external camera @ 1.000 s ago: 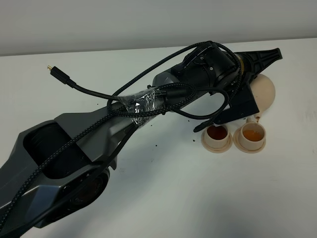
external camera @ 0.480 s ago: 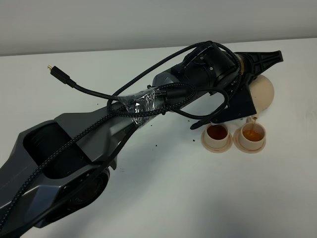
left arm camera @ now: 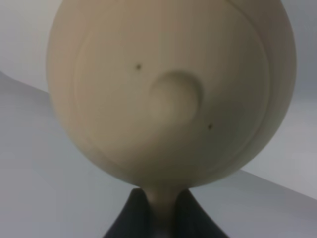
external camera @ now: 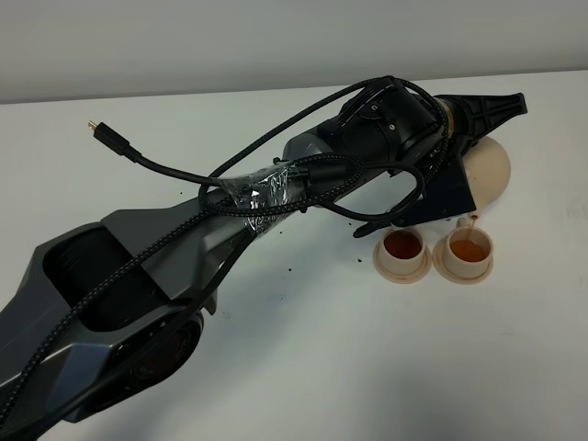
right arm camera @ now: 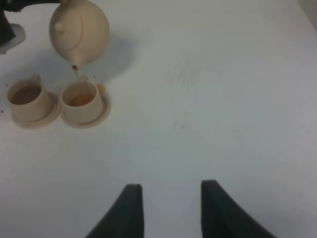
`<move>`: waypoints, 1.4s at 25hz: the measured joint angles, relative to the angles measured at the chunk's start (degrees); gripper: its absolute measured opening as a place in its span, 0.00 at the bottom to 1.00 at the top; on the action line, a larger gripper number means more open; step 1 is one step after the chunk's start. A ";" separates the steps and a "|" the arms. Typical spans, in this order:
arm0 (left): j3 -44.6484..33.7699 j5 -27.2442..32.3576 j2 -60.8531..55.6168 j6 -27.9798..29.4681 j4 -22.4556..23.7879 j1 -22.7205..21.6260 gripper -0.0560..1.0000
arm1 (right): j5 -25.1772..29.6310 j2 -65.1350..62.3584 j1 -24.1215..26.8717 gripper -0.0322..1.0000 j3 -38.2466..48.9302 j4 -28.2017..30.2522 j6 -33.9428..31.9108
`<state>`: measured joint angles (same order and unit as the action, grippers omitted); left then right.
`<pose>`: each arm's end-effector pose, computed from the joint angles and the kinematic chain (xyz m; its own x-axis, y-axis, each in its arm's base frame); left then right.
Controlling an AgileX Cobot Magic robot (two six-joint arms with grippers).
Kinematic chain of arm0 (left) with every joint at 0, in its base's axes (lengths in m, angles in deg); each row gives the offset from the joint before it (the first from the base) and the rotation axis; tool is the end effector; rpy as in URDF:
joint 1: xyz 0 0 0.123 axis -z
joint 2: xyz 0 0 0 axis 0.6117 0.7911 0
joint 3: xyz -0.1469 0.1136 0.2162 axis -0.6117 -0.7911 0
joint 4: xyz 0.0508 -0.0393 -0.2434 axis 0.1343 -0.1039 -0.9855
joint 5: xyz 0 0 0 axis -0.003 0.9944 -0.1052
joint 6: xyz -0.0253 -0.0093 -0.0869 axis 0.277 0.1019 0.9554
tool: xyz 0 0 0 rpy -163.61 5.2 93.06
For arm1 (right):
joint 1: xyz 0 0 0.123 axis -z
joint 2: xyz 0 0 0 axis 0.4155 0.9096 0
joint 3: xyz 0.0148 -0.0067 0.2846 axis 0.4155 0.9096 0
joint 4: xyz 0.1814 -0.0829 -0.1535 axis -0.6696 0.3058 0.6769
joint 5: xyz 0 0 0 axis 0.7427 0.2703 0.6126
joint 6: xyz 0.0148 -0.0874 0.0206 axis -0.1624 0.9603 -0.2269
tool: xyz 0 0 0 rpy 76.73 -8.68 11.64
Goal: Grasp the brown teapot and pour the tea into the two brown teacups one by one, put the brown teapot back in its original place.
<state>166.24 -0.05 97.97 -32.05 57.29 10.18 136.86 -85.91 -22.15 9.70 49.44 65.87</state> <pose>0.3870 -0.4104 0.1952 0.7320 0.2069 0.6491 -0.2198 -0.8301 0.5125 -0.0054 0.0098 0.2748 -0.4583 -0.0262 -0.8884 -0.0726 0.9973 0.0080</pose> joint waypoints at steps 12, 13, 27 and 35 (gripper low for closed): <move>0.00 -0.68 0.00 -0.05 1.35 0.30 0.20 | 0.00 0.00 0.00 0.33 0.00 0.00 0.00; 0.00 -0.73 0.00 -0.05 1.35 0.30 0.20 | 0.00 0.00 0.00 0.33 0.00 0.00 0.00; 0.00 -1.58 0.00 -0.16 2.60 0.30 0.20 | 0.00 0.00 0.00 0.33 0.00 0.00 0.00; 0.00 -2.48 0.00 -0.16 2.60 0.30 0.20 | 0.00 0.00 0.00 0.33 0.00 0.00 0.00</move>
<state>166.24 -2.53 97.97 -32.21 59.89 10.49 136.86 -85.91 -22.15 9.70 49.44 65.87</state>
